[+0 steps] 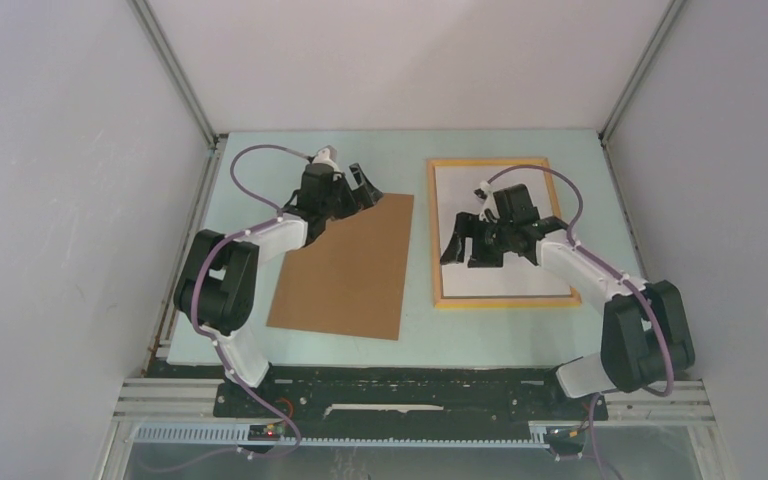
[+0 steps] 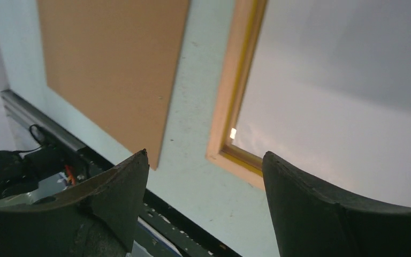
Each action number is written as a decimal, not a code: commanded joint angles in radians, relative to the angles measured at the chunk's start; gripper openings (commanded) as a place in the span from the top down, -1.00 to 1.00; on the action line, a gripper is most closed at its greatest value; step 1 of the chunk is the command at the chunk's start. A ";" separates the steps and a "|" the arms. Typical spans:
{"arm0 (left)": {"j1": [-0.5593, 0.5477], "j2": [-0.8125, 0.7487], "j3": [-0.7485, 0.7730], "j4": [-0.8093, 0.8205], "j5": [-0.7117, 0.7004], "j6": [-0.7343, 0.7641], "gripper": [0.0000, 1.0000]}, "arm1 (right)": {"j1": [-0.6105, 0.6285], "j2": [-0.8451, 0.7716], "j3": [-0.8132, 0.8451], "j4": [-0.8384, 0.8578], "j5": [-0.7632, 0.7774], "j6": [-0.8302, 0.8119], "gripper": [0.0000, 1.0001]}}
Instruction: Put the photo into the frame
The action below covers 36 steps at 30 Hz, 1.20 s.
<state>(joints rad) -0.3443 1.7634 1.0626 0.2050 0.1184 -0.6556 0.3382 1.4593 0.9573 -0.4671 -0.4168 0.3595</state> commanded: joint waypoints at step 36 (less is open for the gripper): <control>0.527 -0.693 -0.444 -0.677 -0.223 -0.155 -1.00 | 0.469 -0.072 -0.506 0.884 0.021 0.641 -0.99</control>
<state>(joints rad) 0.1024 0.9321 0.6296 -0.4736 -0.1326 -0.7517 0.7986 1.3682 0.4484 0.3725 -0.4377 0.9726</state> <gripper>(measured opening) 0.996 0.993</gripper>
